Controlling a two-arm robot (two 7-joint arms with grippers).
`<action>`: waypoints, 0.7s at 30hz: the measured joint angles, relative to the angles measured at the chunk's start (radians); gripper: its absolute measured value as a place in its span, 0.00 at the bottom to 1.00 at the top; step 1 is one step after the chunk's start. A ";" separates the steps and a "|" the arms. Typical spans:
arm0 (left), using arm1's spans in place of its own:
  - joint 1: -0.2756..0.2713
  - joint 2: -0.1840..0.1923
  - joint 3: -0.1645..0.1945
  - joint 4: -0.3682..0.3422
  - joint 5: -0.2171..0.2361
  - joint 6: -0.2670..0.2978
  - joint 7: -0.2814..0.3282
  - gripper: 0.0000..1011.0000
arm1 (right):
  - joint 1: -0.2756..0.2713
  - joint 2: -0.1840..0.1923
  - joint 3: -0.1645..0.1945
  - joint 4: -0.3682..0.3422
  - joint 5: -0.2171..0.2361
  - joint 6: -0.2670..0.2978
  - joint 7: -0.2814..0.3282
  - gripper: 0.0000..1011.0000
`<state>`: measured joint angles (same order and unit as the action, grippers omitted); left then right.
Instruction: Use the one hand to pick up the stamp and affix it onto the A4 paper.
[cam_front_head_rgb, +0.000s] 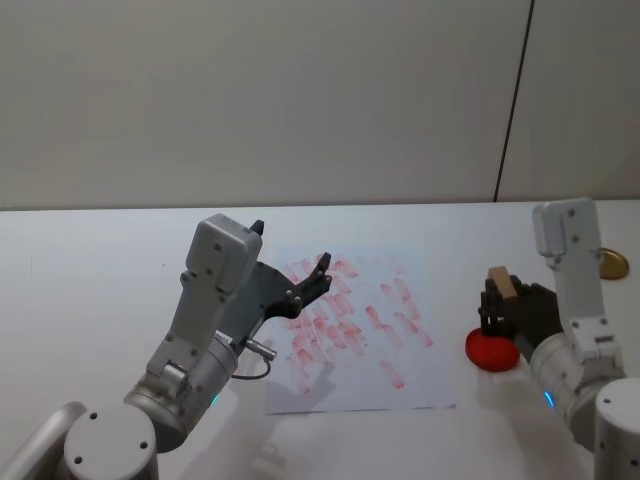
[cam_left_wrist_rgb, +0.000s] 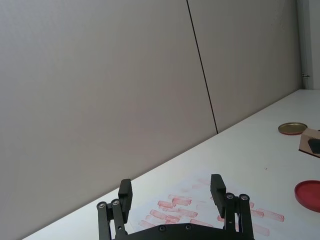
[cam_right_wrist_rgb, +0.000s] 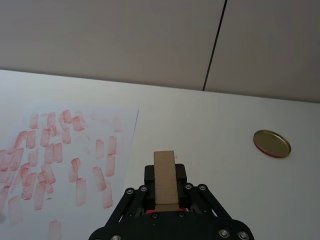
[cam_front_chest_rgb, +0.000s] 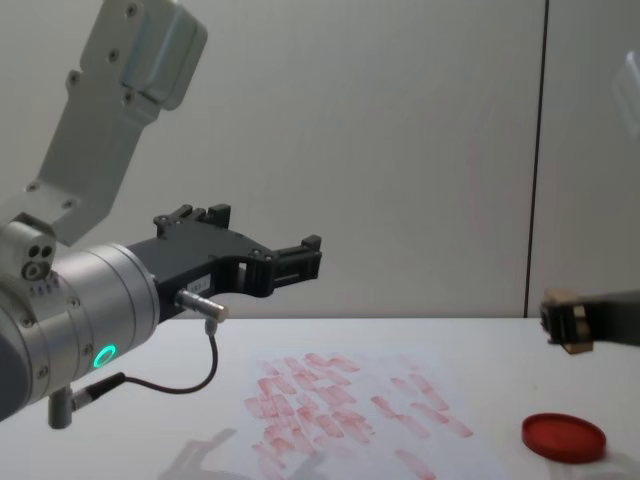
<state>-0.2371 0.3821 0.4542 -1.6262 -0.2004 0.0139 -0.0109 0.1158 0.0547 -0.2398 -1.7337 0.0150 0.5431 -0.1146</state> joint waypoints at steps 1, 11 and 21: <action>0.000 0.000 0.000 0.000 0.000 0.000 0.000 0.98 | 0.001 0.000 0.002 0.005 0.003 0.001 0.000 0.22; 0.000 0.000 0.000 0.000 0.000 0.000 0.000 0.98 | 0.026 0.000 0.031 0.083 0.045 0.007 0.017 0.22; 0.000 0.000 0.000 0.000 0.000 0.000 0.000 0.98 | 0.045 -0.003 0.048 0.142 0.073 0.010 0.045 0.22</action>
<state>-0.2371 0.3821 0.4542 -1.6262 -0.2004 0.0139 -0.0109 0.1607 0.0517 -0.1921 -1.5921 0.0879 0.5535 -0.0694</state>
